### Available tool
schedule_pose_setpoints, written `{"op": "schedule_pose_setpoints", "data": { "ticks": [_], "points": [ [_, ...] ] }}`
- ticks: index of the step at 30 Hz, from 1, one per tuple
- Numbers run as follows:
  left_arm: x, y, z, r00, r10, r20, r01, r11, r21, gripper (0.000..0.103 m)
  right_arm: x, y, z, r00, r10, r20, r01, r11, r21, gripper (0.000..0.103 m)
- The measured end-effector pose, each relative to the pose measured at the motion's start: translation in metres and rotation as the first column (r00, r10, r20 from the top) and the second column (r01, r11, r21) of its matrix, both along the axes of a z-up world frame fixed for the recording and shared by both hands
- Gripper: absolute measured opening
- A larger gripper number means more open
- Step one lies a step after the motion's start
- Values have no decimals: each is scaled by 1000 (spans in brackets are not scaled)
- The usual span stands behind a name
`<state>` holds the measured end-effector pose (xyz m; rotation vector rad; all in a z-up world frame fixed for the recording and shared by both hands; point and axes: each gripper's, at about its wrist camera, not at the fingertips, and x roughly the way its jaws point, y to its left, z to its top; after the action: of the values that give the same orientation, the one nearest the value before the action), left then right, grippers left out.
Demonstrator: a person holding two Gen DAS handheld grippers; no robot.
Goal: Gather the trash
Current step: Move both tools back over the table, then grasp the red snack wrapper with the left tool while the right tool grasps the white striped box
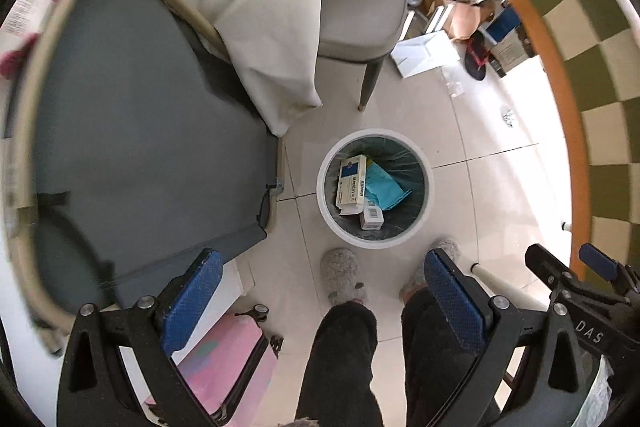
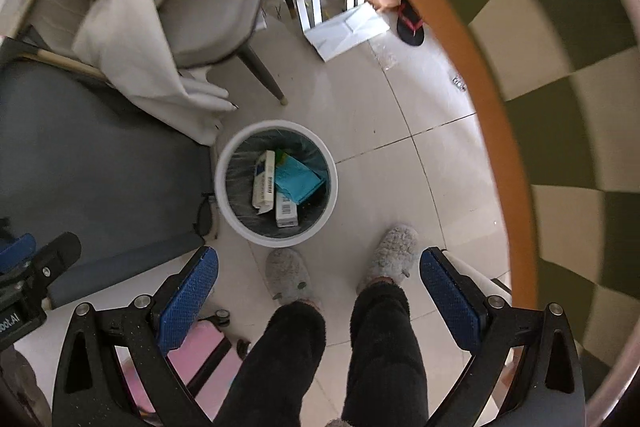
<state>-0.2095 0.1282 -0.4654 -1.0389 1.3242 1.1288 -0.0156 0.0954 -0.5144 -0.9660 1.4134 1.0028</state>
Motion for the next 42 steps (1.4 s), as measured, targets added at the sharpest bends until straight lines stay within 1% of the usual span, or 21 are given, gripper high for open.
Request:
{"op": "schedule_pose_setpoints", "data": {
  "ticks": [4,6,10,13,15,17,19,22,23,25,26,28,29,31,32,33,35,37,40,42],
  "points": [
    [2,-8,42,1000,-8,-4,8,1000,19,103,2,-8,50,1000,-11,-29,12,999,32,102],
    [5,-11,64,1000,-13,-5,13,999,32,103,5,-11,73,998,-24,-58,27,999,46,102],
    [21,-10,110,999,-35,10,34,996,86,103,20,-19,123,990,-77,-115,87,993,84,102],
    [50,-3,146,996,-77,38,71,988,138,103,44,-24,157,978,-140,-153,159,980,122,102],
    [84,1,171,989,-142,51,130,974,183,103,71,-30,181,965,-198,-169,224,962,154,102],
    [121,3,194,976,-210,62,192,956,221,103,105,-38,201,949,-263,-175,294,938,183,102],
    [166,4,211,955,-288,74,262,932,250,103,144,-50,219,927,-334,-170,365,907,209,102],
    [241,-1,224,906,-414,87,380,887,264,103,214,-77,237,877,-458,-143,480,847,228,102],
    [272,-5,225,885,-457,84,422,866,266,103,240,-90,239,855,-502,-131,518,824,228,102],
    [321,-11,222,848,-523,88,487,834,259,103,293,-117,241,805,-587,-88,590,778,216,102],
    [351,-19,219,824,-560,86,526,813,251,103,321,-135,240,774,-630,-64,628,751,205,102],
    [400,-29,211,782,-617,89,587,777,228,103,377,-172,234,703,-711,-22,702,688,183,102],
    [426,-36,205,760,-644,94,617,759,210,103,400,-187,231,673,-739,-3,728,662,179,102],
    [477,-52,190,721,-683,114,665,729,162,103,451,-222,217,621,-780,73,768,624,145,102],
    [499,-59,184,709,-693,127,679,720,140,103,471,-237,209,593,-800,90,788,600,135,102],
    [518,-64,177,703,-698,136,688,716,118,103,492,-252,200,570,-815,108,806,580,119,102],
    [557,-75,162,697,-697,169,697,714,69,103,522,-273,185,534,-835,134,832,547,94,102],
    [589,-83,147,702,-689,182,696,718,33,103,546,-291,171,505,-851,142,852,518,74,102],
    [636,-95,133,701,-692,171,698,716,36,103,567,-309,159,459,-875,154,878,474,75,102],
    [663,-103,126,695,-698,171,702,711,52,103,575,-315,153,444,-882,156,885,459,75,102]
  ]
}}
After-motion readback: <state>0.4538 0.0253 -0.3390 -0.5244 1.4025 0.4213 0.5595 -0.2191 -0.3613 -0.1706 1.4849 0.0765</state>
